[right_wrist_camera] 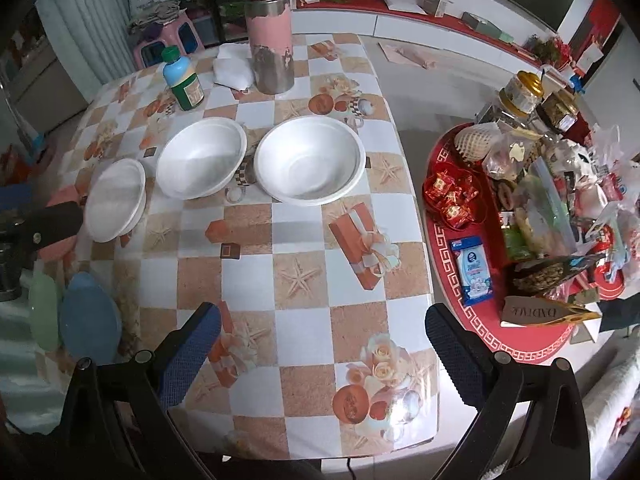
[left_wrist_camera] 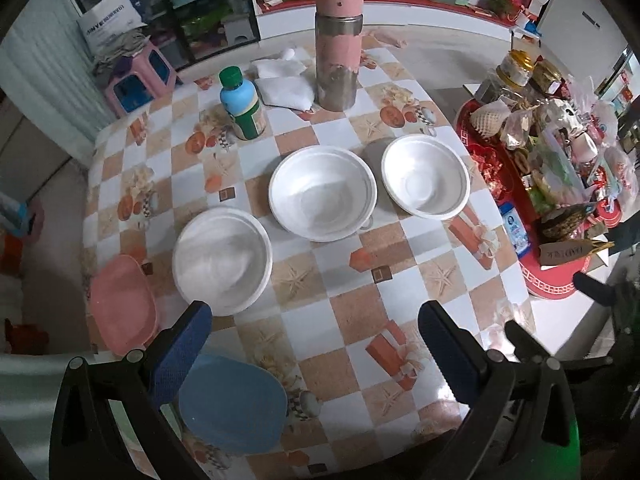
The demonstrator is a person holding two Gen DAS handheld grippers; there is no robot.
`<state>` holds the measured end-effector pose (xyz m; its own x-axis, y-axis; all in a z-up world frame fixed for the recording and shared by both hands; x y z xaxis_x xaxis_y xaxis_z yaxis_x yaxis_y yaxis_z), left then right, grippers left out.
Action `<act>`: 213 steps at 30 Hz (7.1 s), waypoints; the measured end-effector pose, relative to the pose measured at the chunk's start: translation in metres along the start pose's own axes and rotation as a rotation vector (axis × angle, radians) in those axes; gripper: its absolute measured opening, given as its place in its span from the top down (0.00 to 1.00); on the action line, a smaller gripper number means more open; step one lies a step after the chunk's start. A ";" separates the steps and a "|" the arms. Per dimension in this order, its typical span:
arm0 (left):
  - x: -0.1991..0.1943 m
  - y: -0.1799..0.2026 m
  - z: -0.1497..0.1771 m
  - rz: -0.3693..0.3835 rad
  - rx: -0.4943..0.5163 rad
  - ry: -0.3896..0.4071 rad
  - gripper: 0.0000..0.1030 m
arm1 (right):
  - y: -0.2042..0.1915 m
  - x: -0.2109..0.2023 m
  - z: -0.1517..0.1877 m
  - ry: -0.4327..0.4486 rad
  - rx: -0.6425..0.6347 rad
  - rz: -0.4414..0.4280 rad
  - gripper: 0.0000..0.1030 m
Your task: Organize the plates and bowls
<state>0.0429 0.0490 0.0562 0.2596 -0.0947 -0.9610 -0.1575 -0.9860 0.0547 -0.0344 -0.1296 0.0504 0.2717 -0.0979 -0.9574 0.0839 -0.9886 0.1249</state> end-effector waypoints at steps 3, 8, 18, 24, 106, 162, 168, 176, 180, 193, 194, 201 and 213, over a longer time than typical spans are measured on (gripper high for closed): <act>-0.002 -0.006 0.003 -0.011 0.009 0.010 0.00 | -0.008 0.003 0.001 -0.044 -0.015 -0.005 0.00; -0.001 -0.014 0.008 -0.008 0.013 0.006 0.00 | -0.020 0.001 0.003 -0.053 -0.025 -0.002 0.00; -0.001 -0.033 0.012 -0.003 -0.005 -0.003 0.00 | -0.038 0.001 -0.003 -0.073 -0.056 0.001 0.00; 0.001 -0.038 0.014 -0.006 -0.016 -0.018 0.00 | -0.044 0.003 -0.006 -0.084 -0.068 -0.002 0.00; 0.011 -0.056 0.042 -0.051 -0.005 -0.118 0.00 | -0.041 -0.020 -0.017 -0.035 -0.070 -0.046 0.00; 0.020 -0.069 0.045 -0.046 -0.079 -0.139 0.00 | -0.039 0.002 -0.019 -0.118 -0.101 -0.069 0.01; 0.020 -0.069 0.046 -0.046 -0.080 -0.137 0.00 | -0.038 0.001 -0.016 -0.121 -0.096 -0.072 0.00; 0.020 -0.069 0.047 -0.047 -0.082 -0.139 0.00 | -0.038 0.002 -0.015 -0.122 -0.098 -0.072 0.00; 0.020 -0.069 0.048 -0.046 -0.082 -0.139 0.00 | -0.038 0.002 -0.015 -0.120 -0.096 -0.072 0.00; 0.019 -0.068 0.046 -0.047 -0.082 -0.138 0.00 | -0.038 0.002 -0.016 -0.120 -0.097 -0.072 0.01; 0.019 -0.069 0.046 -0.047 -0.081 -0.137 0.00 | -0.038 0.001 -0.016 -0.117 -0.099 -0.073 0.01; 0.017 -0.083 0.052 -0.072 -0.129 -0.131 0.00 | -0.038 0.001 -0.014 -0.100 -0.095 -0.084 0.00; 0.021 -0.131 0.099 -0.128 -0.228 -0.181 0.00 | -0.086 0.008 -0.009 -0.114 -0.208 -0.148 0.00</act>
<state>-0.0250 0.1901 0.0020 0.0864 0.0377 -0.9955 0.0885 -0.9956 -0.0300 -0.0310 -0.0446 0.0343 0.1332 0.0225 -0.9908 0.3125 -0.9497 0.0205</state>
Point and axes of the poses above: each gripper's, at about its wrist camera, not at the fingertips, and x roughly the way its jaws point, y to its right, z to its underside, the point moved 2 cm from there along x, roughly the way its jaws point, and after that the axes turned 15 degrees about -x, right-handed, at the moved point
